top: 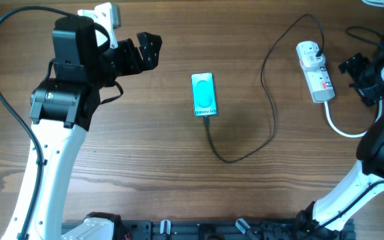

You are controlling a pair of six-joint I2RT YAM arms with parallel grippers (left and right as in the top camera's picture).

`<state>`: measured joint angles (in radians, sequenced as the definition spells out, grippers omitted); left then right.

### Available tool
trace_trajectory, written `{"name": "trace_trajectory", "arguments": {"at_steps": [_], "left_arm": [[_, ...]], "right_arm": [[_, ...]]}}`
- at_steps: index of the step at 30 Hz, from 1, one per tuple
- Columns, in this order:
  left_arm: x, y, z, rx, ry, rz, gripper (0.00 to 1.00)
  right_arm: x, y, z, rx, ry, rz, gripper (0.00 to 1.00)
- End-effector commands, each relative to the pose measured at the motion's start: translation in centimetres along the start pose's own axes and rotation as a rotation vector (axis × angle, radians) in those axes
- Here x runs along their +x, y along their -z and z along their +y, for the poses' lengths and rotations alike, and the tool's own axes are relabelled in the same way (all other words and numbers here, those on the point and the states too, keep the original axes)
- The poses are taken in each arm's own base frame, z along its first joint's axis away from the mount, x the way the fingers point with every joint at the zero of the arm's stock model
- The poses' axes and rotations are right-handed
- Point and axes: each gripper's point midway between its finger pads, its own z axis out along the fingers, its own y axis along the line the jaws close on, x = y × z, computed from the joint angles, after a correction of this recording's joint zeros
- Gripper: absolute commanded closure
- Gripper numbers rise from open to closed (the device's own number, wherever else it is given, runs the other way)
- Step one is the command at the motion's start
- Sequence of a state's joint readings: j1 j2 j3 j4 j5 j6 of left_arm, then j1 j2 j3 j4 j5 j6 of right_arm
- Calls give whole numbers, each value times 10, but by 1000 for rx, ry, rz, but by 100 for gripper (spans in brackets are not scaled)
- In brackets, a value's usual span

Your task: Plug charger to phone and switch on socket

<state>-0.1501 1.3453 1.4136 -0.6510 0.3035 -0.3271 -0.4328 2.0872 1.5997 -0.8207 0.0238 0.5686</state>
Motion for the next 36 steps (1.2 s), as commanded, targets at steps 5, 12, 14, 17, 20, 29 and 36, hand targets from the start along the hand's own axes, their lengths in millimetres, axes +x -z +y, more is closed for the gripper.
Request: {"name": "trace_trajectory", "arguments": {"at_steps": [5,12,14,17,20,29,36], "left_arm": [[-2,3,2,-10,-9,-12,0],[-2,3,2,-10,-9,-12,0],[-2,3,2,-10,-9,-12,0],[-2,3,2,-10,-9,-12,0],[-2,3,2,-10,-9,-12,0],[-2,3,2,-10,-9,-12,0],[-2,3,2,-10,-9,-12,0]], "right_arm": [[21,-21,43,-164,24,100,0],[18,-23,41,-102,35,52,1],[16,-23,36,-75,17,39,0],[15,-23,37,-77,15,35,0],[14,-23,37,-80,-8,31,0],[24,-50,33,-57,-6,78,0],[34,-52,44,-121,20,133,0]]}}
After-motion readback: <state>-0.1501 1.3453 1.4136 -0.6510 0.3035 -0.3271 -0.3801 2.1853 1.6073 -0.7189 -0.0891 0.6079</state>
